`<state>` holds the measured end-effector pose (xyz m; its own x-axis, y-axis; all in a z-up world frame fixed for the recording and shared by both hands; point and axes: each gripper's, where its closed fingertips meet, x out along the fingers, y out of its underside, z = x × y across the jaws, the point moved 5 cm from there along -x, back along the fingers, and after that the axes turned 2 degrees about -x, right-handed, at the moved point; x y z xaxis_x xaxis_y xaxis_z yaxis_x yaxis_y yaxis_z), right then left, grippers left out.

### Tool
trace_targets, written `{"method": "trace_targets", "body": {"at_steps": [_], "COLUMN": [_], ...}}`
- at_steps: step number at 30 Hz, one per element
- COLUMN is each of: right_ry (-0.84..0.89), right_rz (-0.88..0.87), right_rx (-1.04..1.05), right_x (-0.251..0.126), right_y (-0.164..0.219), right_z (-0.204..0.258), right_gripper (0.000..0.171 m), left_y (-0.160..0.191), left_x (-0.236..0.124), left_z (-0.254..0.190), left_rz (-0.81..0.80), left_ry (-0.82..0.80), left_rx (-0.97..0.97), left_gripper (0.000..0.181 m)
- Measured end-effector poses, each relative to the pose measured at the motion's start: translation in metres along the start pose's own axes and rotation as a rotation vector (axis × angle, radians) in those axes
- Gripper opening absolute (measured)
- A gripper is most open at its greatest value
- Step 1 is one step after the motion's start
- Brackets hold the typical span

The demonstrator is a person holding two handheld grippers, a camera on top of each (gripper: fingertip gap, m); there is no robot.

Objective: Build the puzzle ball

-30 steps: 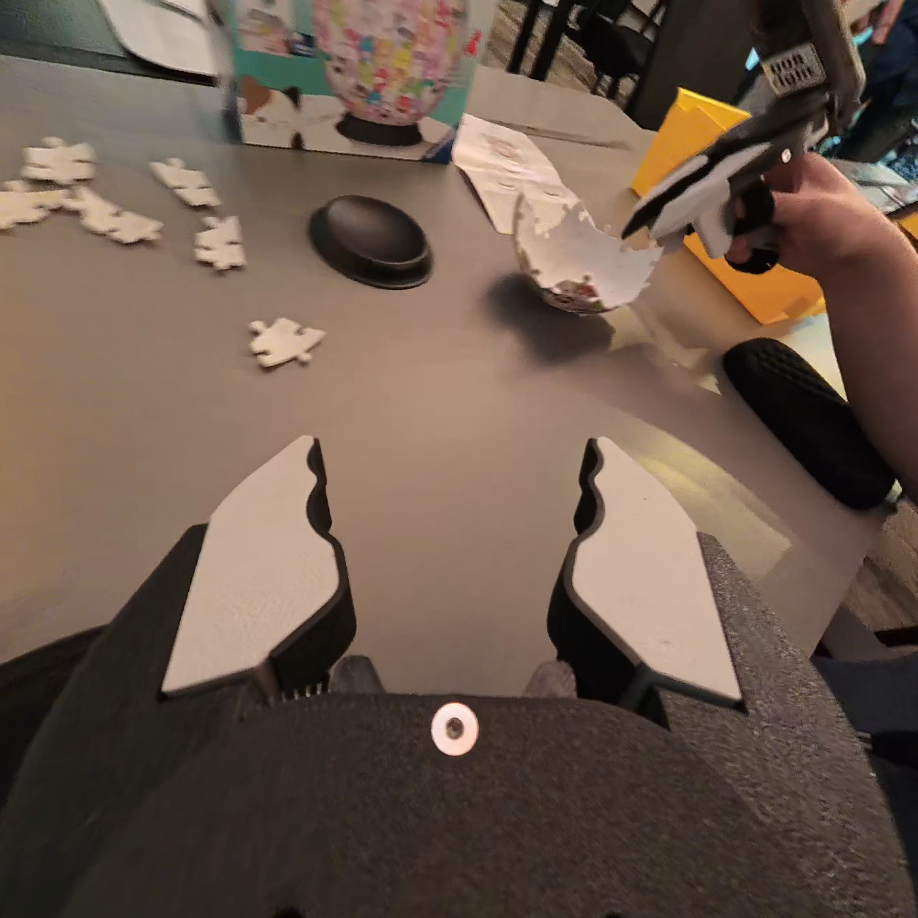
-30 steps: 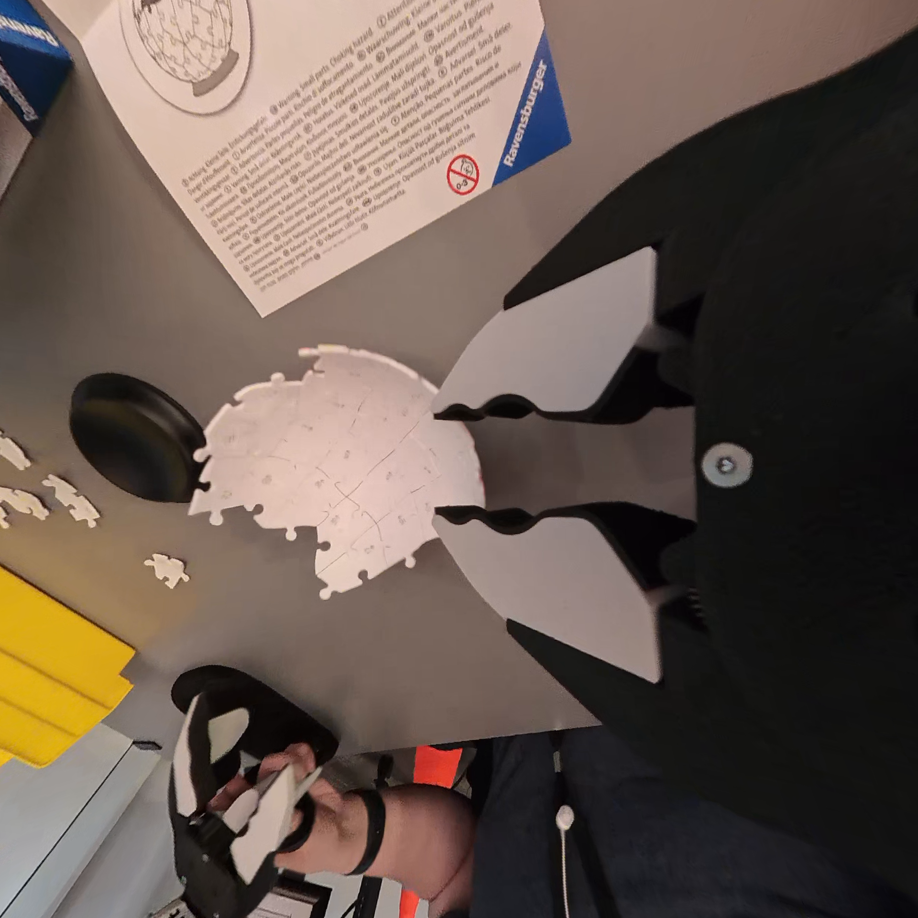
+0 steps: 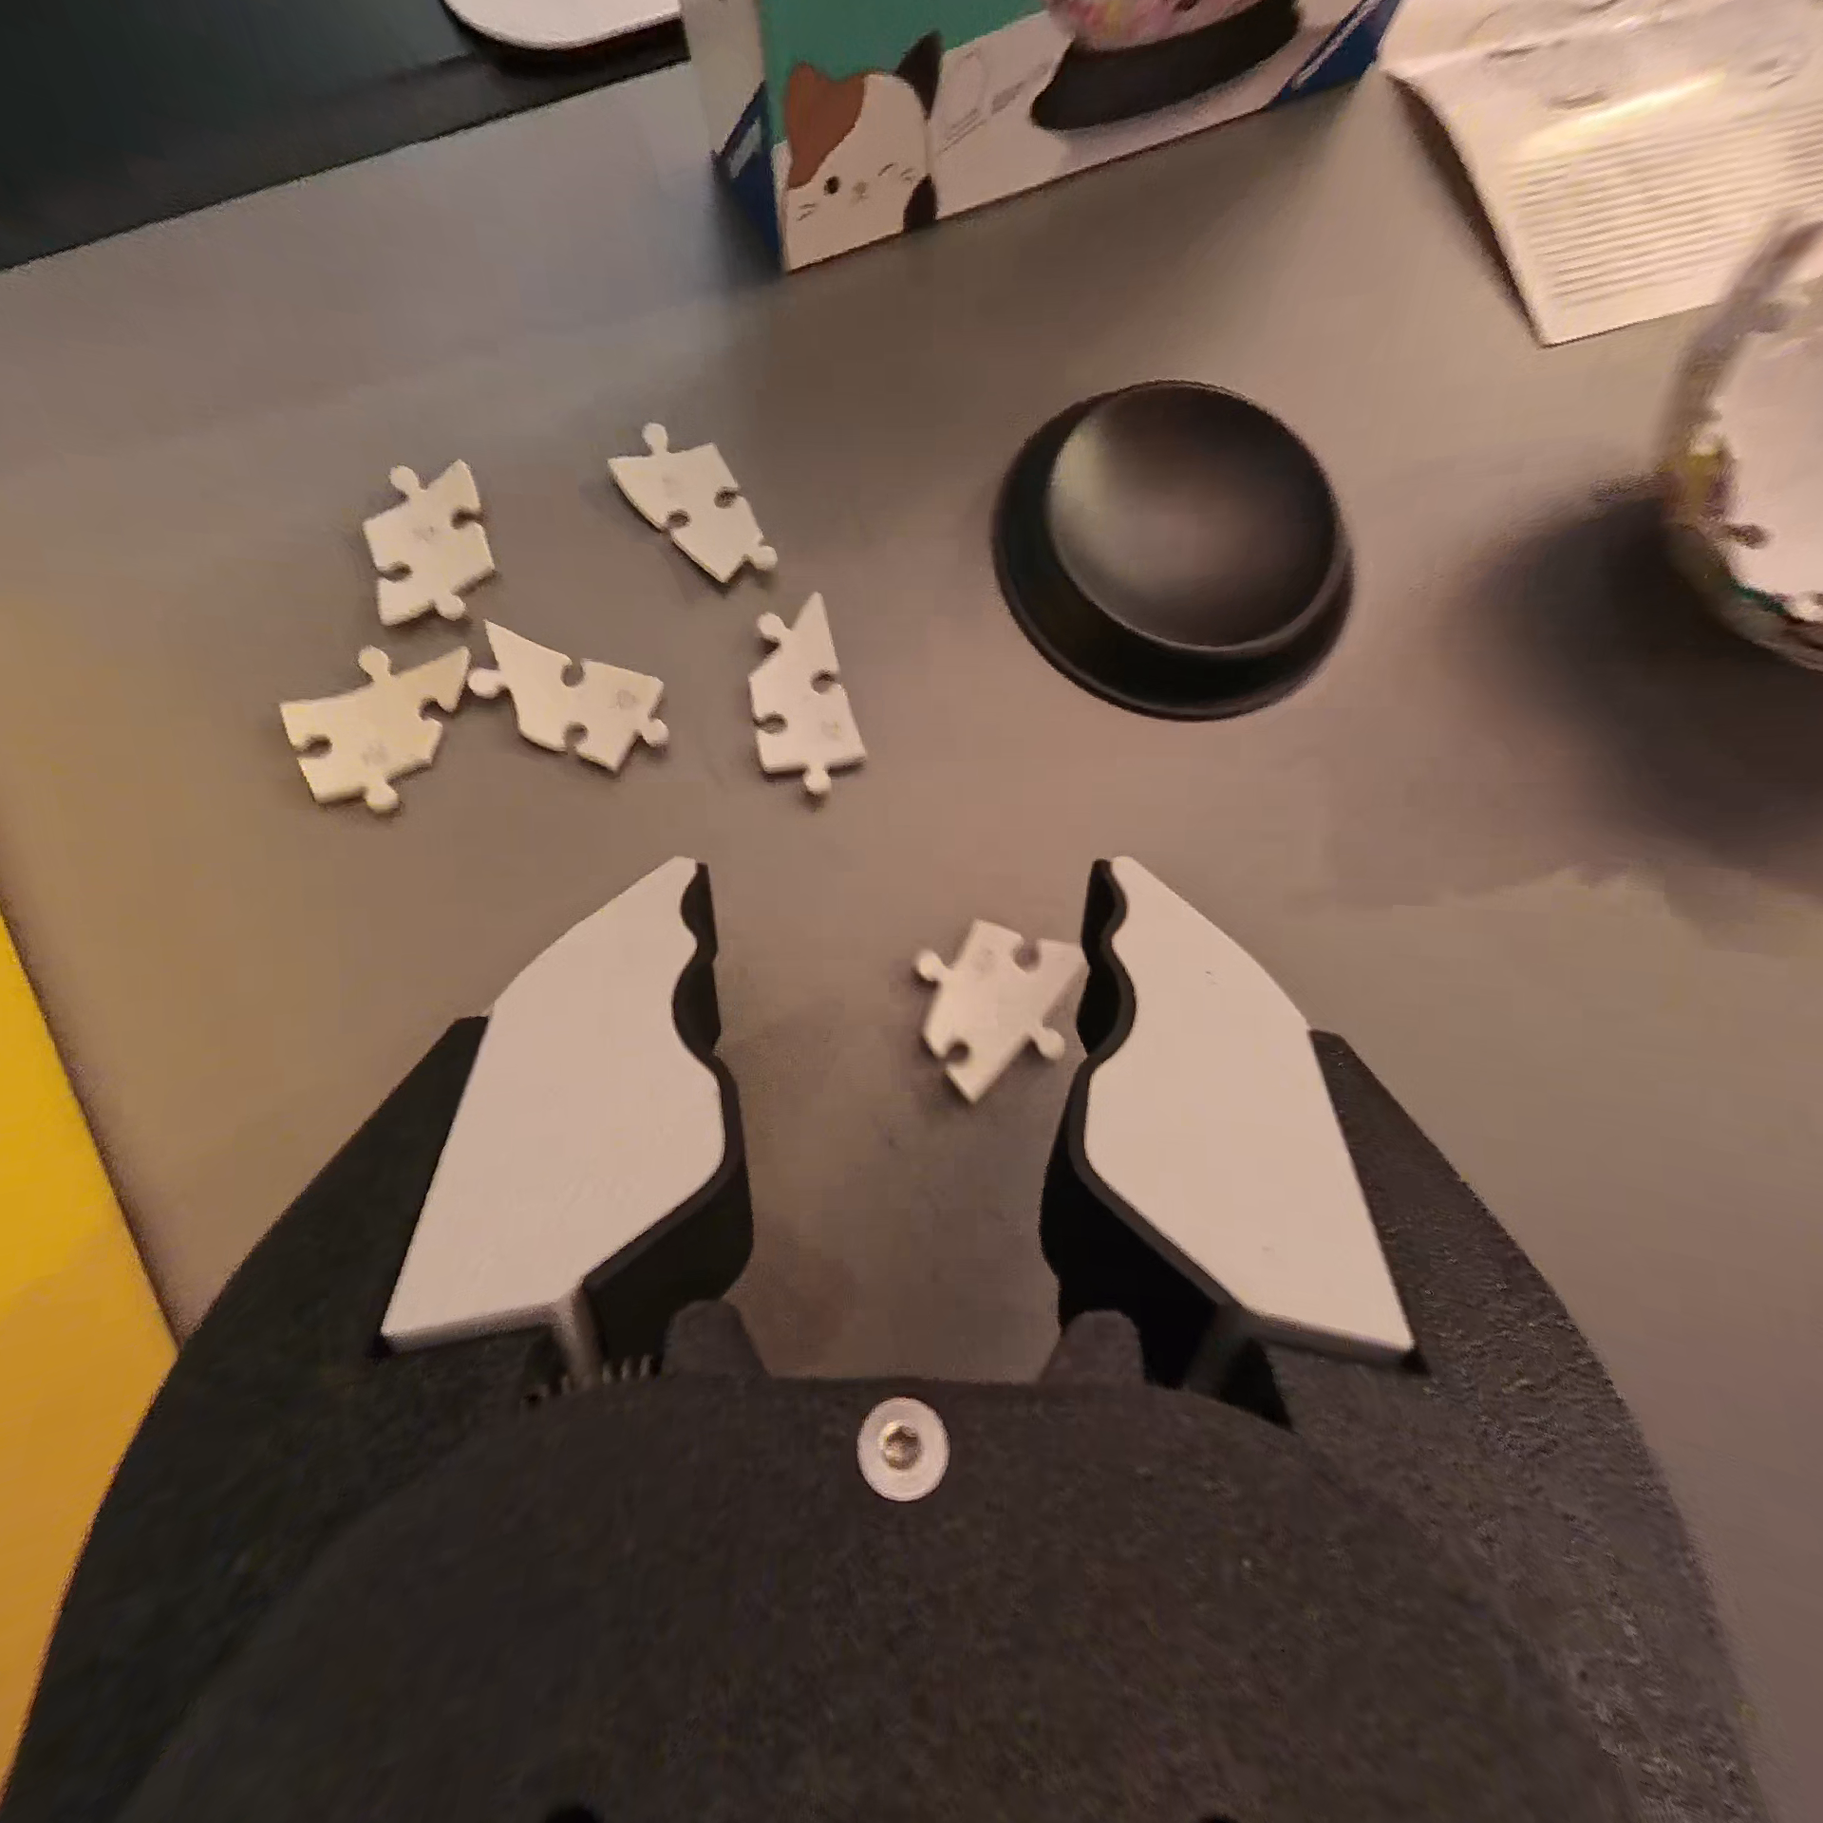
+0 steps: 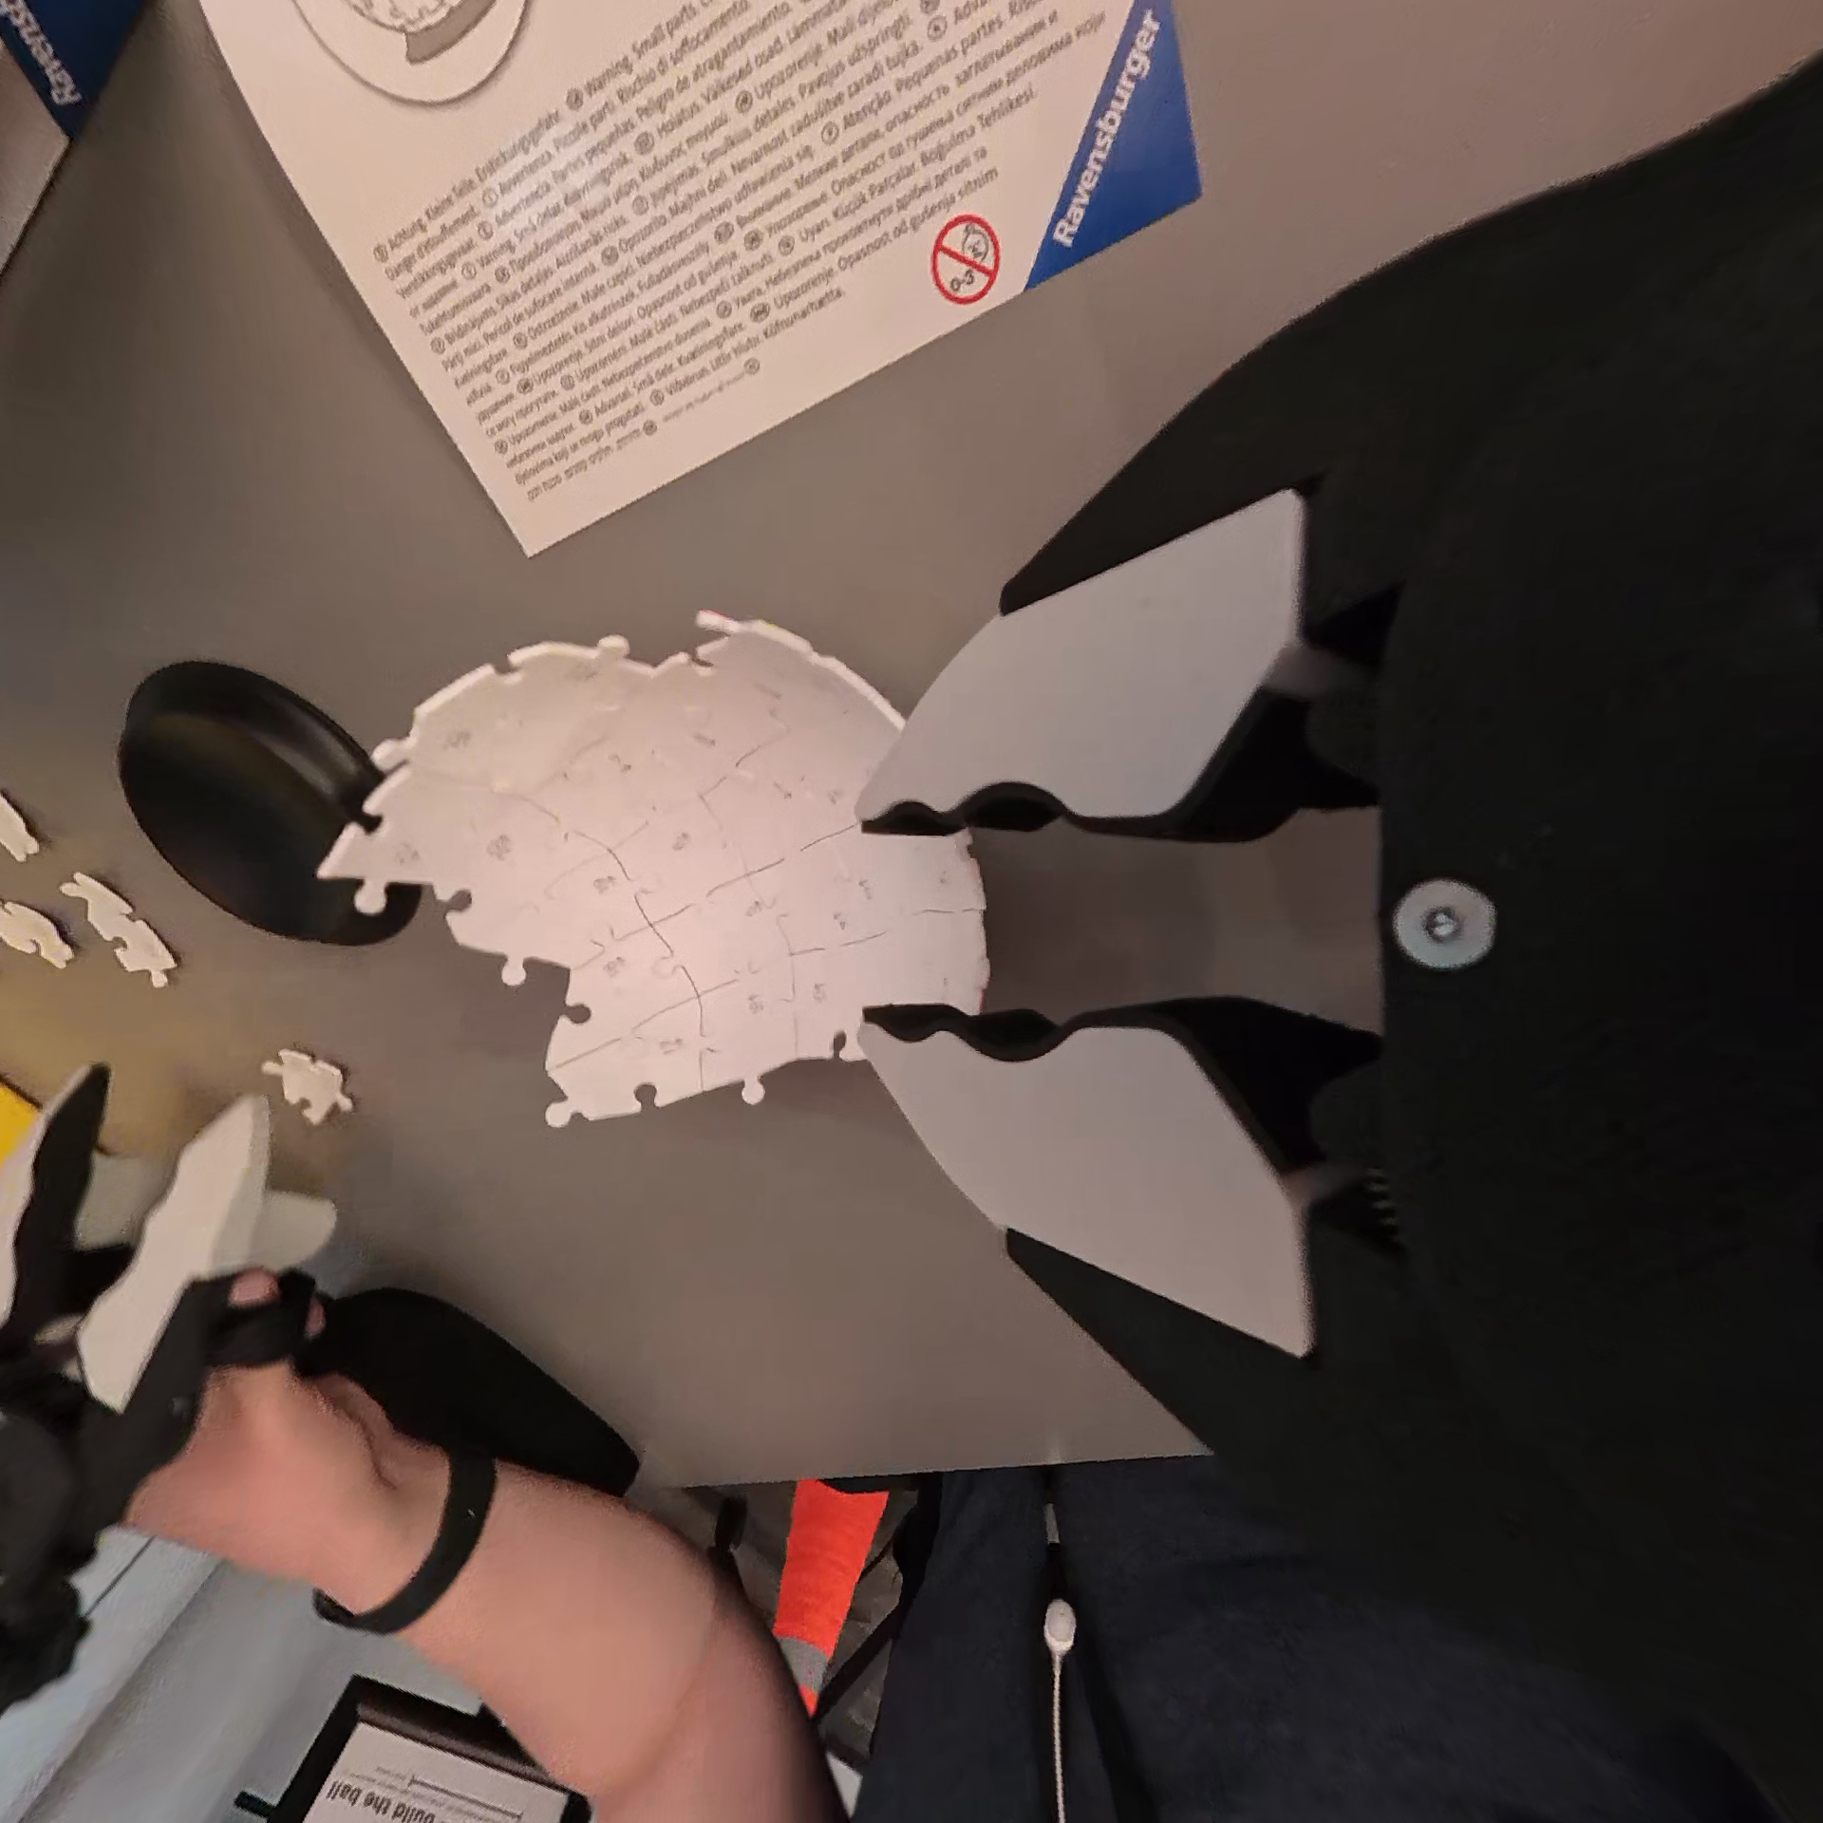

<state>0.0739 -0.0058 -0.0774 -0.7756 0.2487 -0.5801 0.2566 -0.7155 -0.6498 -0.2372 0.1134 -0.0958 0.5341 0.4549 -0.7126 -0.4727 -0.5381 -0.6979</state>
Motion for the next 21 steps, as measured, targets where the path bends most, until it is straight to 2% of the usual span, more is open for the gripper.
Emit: {"method": "trace_targets", "body": {"at_steps": [8,14,16,21], "right_ry": [-0.008,0.015,0.017,0.011], "right_rz": [0.014,0.06,0.07,0.056], "right_rx": [-0.083,-0.051,-0.056,-0.088], "right_x": [0.001,0.006,0.007,0.007], "right_y": [0.001,0.009,0.011,0.008], "right_z": [0.01,-0.003,-0.004,0.003], "right_gripper": [0.034,0.034,0.034,0.034], "left_y": [-0.014,-0.018,-0.018,-0.017], "left_x": [0.04,0.043,0.043,0.042], "left_z": [0.013,0.017,0.017,0.016], "left_rz": [0.092,0.101,0.105,0.106], "left_ry": [-0.094,-0.134,-0.137,-0.133], "left_rx": [-0.047,-0.035,-0.015,-0.011], "left_gripper": [0.054,0.036,0.022,0.022]}}
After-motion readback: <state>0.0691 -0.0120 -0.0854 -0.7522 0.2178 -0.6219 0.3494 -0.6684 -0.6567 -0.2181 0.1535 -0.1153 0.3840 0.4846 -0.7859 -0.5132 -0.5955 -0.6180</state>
